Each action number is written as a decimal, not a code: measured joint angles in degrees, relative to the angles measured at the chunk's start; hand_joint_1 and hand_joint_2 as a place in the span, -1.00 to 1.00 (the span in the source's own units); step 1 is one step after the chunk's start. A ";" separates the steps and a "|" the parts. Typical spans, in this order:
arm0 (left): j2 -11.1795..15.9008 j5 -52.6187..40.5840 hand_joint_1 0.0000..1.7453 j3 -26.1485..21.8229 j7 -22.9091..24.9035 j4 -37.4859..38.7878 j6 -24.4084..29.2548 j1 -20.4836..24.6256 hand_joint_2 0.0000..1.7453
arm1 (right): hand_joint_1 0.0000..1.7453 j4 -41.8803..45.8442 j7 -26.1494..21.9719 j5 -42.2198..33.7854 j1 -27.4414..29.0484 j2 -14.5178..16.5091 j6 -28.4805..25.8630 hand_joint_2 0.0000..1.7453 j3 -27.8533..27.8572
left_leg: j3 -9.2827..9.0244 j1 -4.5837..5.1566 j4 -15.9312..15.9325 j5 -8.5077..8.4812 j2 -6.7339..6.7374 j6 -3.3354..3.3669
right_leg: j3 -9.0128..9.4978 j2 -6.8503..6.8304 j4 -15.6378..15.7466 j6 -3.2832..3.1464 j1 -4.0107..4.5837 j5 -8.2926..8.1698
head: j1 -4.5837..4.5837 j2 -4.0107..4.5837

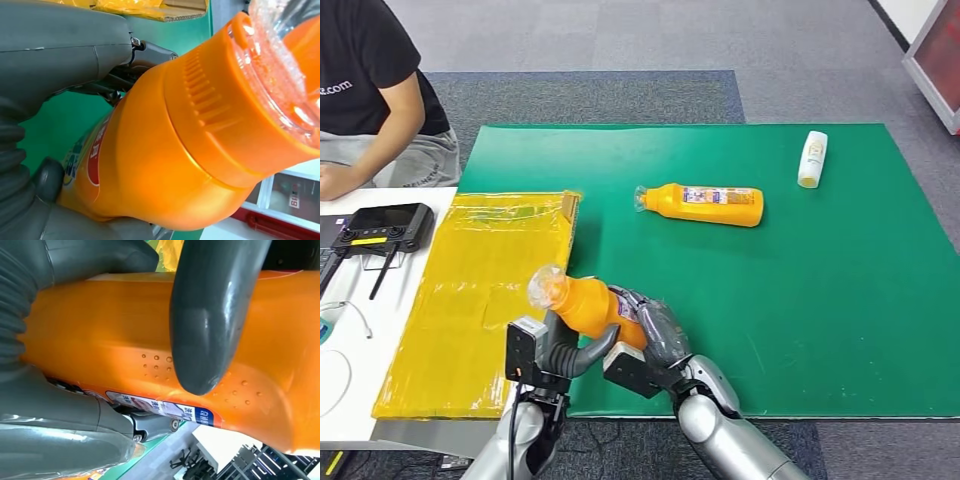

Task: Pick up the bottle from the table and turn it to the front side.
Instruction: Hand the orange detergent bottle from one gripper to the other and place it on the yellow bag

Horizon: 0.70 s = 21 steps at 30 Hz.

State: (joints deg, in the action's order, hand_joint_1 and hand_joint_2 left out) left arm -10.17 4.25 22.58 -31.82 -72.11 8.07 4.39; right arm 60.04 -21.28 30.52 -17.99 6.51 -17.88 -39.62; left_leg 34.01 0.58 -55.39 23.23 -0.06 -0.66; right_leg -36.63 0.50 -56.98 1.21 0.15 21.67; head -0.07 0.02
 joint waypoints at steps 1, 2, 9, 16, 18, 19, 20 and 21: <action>0.08 -0.08 1.00 0.01 -0.01 0.06 -0.07 0.14 1.00 | -0.80 0.00 -0.05 -0.05 0.00 0.00 0.00 1.00 -0.02 | 0.00 0.00 0.00 0.00 0.00 0.00 | 0.00 0.00 0.00 0.00 0.00 0.00 | 0.00 0.00; 0.15 -0.23 1.00 0.03 -0.04 0.15 -0.11 0.30 1.00 | -0.94 0.00 -0.09 -0.09 0.00 0.01 -0.01 1.00 -0.05 | 0.00 0.00 0.00 0.00 0.00 0.00 | 0.00 0.00 0.00 0.00 0.00 0.00 | 0.01 0.00; 0.41 -3.72 1.00 0.16 -1.11 0.89 2.06 0.71 1.00 | -1.00 0.02 -0.04 0.25 0.01 0.11 -1.10 0.00 -0.15 | 0.01 0.00 0.00 0.00 0.00 0.00 | 0.00 0.00 0.00 0.00 0.00 0.00 | 0.00 -0.01; 1.33 -9.58 1.00 0.22 -2.16 0.73 7.39 0.63 1.00 | -1.00 0.02 -0.17 1.29 0.01 0.31 -3.25 -1.00 -0.16 | 0.01 0.00 0.00 0.00 0.00 0.00 | -0.01 0.00 0.00 0.00 0.00 0.00 | 0.00 0.00; 1.68 -10.61 1.00 0.22 -2.41 0.43 8.47 0.58 1.00 | -1.00 0.02 -0.18 1.52 0.04 0.30 -3.53 -1.00 -0.16 | 0.01 0.00 0.00 -0.01 0.00 0.00 | -0.01 0.00 0.00 0.00 0.00 0.00 | 0.01 0.00; 1.86 -11.08 1.00 0.21 -2.54 0.19 8.97 0.55 1.00 | -1.00 0.01 -0.17 1.63 0.09 0.30 -3.58 -1.00 -0.16 | 0.01 0.00 0.00 -0.01 0.00 0.00 | -0.01 0.00 0.00 0.00 0.00 0.00 | 0.01 0.00; 2.03 -11.58 1.00 0.21 -2.66 -0.09 9.47 0.53 1.00 | -1.00 -0.01 -0.16 1.73 0.15 0.29 -3.61 -1.00 -0.16 | 0.02 0.00 0.00 -0.01 0.00 0.00 | -0.01 0.00 0.00 0.00 0.00 0.00 | 0.01 0.00; 2.20 -12.13 1.00 0.20 -2.76 -0.39 10.00 0.52 1.00 | -1.00 -0.03 -0.16 1.82 0.24 0.28 -3.63 -1.00 -0.16 | 0.02 0.00 0.00 -0.01 0.00 0.00 | -0.01 0.00 0.00 0.00 0.00 0.00 | 0.01 0.00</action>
State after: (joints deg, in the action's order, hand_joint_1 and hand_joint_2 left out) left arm -7.98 -7.88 22.78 -34.59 -72.50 18.07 4.92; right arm 60.01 -21.44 32.34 -17.75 6.80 -21.51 -39.78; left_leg 34.03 0.58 -55.39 23.23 -0.06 -0.66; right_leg -36.64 0.50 -56.98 1.21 0.15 21.67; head -0.05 0.02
